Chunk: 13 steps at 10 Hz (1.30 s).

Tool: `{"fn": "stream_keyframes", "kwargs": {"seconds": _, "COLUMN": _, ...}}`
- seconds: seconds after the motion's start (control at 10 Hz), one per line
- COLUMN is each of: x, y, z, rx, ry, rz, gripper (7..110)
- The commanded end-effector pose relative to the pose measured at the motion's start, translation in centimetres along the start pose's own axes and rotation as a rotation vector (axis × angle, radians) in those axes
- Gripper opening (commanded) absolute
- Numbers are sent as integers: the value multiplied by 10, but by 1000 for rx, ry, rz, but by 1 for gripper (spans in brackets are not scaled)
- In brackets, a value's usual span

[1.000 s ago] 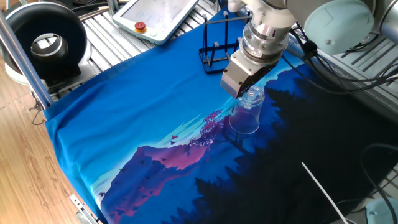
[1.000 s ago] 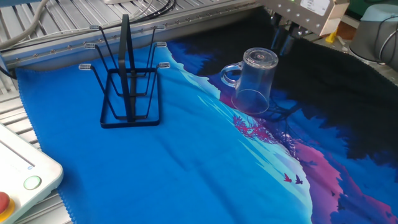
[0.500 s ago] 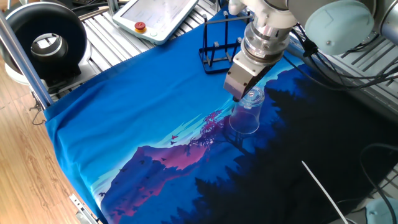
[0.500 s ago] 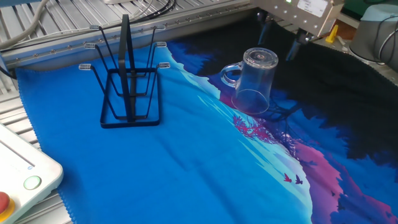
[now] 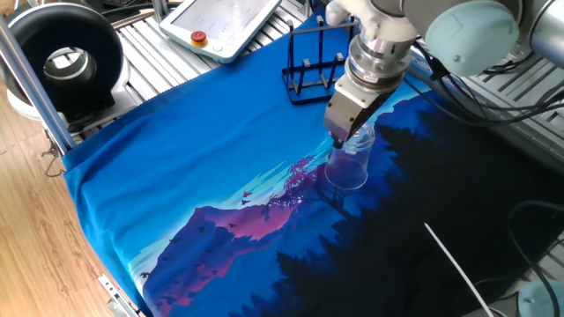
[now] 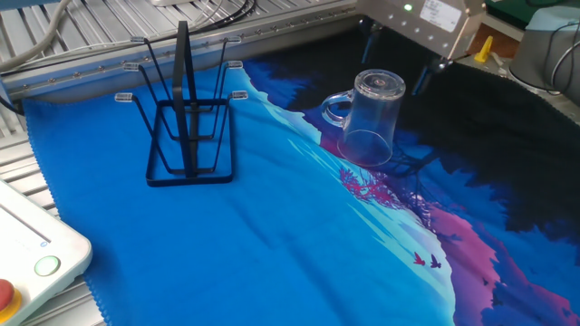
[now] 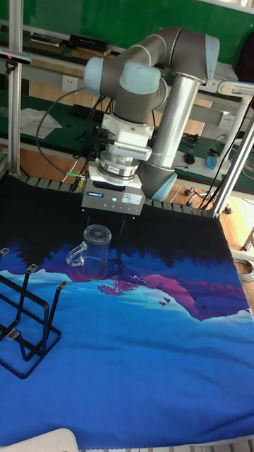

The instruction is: Put the cup on the cup rack

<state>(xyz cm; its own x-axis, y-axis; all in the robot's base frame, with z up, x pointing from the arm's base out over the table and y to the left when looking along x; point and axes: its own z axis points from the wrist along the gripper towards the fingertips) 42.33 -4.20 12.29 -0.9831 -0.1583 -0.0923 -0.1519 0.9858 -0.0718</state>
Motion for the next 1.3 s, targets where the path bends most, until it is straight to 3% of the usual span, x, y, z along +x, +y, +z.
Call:
{"fn": "stream_keyframes", "kwargs": {"seconds": 0.0, "x": -2, "y": -9, "z": 10, "rx": -10, "ry": -12, "rz": -19, "gripper": 88}}
{"fn": "stream_keyframes", "kwargs": {"seconds": 0.1, "x": -6, "y": -10, "z": 13, "rx": -14, "ry": -33, "rz": -36, "gripper": 88}}
{"fn": "stream_keyframes", "kwargs": {"seconds": 0.2, "x": -12, "y": -9, "z": 17, "rx": -28, "ry": -56, "rz": -46, "gripper": 110}}
{"fn": "stream_keyframes", "kwargs": {"seconds": 0.6, "x": -10, "y": -14, "z": 23, "rx": -13, "ry": -25, "rz": -50, "gripper": 110}}
{"fn": "stream_keyframes", "kwargs": {"seconds": 0.7, "x": -7, "y": -10, "z": 25, "rx": -28, "ry": -3, "rz": -54, "gripper": 88}}
{"fn": "stream_keyframes", "kwargs": {"seconds": 0.9, "x": -9, "y": -8, "z": 27, "rx": -28, "ry": 6, "rz": -54, "gripper": 88}}
{"fn": "stream_keyframes", "kwargs": {"seconds": 1.2, "x": 2, "y": 0, "z": 25, "rx": -59, "ry": 55, "rz": -62, "gripper": 88}}
